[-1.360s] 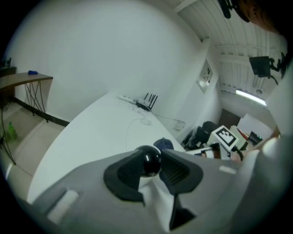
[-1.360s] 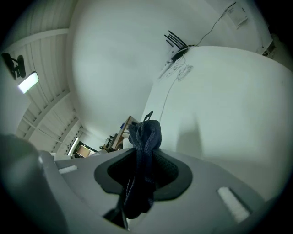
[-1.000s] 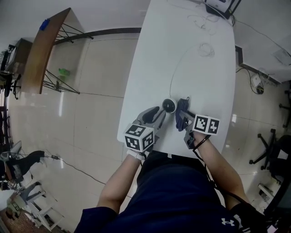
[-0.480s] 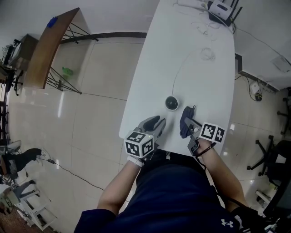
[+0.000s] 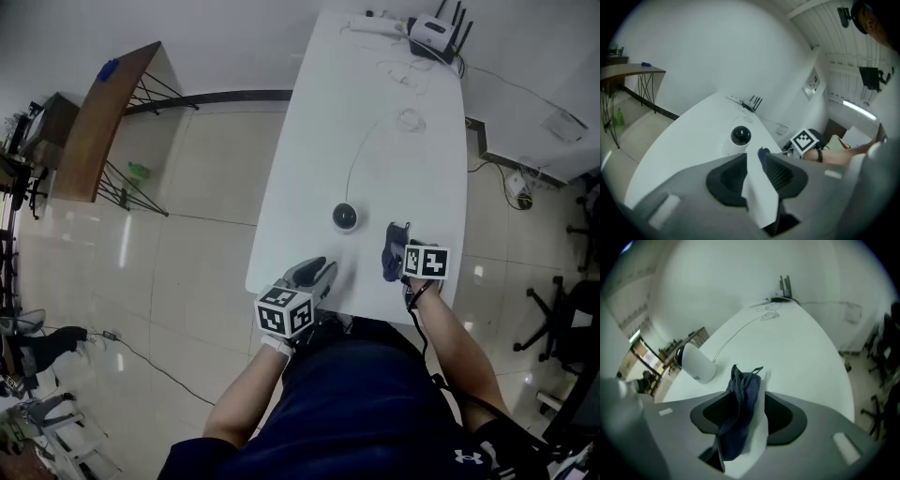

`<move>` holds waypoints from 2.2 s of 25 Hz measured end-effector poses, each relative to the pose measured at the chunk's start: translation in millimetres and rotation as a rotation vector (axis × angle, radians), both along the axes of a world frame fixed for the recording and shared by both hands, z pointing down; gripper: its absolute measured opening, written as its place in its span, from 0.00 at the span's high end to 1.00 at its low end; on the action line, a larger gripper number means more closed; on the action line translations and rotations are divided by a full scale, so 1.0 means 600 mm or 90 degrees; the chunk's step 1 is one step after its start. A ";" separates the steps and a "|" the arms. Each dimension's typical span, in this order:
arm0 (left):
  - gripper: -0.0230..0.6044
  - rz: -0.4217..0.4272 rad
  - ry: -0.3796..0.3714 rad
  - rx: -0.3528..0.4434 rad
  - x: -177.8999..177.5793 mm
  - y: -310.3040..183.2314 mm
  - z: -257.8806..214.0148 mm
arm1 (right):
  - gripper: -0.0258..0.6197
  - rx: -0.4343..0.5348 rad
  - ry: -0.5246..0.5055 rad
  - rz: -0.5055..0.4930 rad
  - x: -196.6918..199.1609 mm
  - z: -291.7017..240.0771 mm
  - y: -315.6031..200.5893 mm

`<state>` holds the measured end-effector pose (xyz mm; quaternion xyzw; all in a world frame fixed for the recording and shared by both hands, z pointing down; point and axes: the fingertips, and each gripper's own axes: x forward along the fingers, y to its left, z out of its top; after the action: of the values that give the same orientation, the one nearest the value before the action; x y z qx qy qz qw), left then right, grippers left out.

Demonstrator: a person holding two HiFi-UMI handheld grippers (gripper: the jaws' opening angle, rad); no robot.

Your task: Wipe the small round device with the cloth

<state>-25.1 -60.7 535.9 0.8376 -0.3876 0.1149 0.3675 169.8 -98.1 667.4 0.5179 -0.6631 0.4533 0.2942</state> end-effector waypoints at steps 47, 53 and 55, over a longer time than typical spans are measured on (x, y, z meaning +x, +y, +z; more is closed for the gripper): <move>0.81 0.040 0.009 0.188 0.069 0.009 -0.179 | 0.94 0.549 -0.142 -0.170 -0.175 -0.438 0.031; 0.81 0.033 0.011 0.193 0.062 0.008 -0.181 | 0.94 0.561 -0.138 -0.175 -0.178 -0.442 0.034; 0.81 0.033 0.011 0.193 0.063 0.007 -0.180 | 0.94 0.564 -0.136 -0.179 -0.179 -0.443 0.034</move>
<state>12.9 -56.4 427.7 0.8942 -0.3753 0.0573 0.2373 62.5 -77.7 401.8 0.4493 -0.8827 0.1333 0.0341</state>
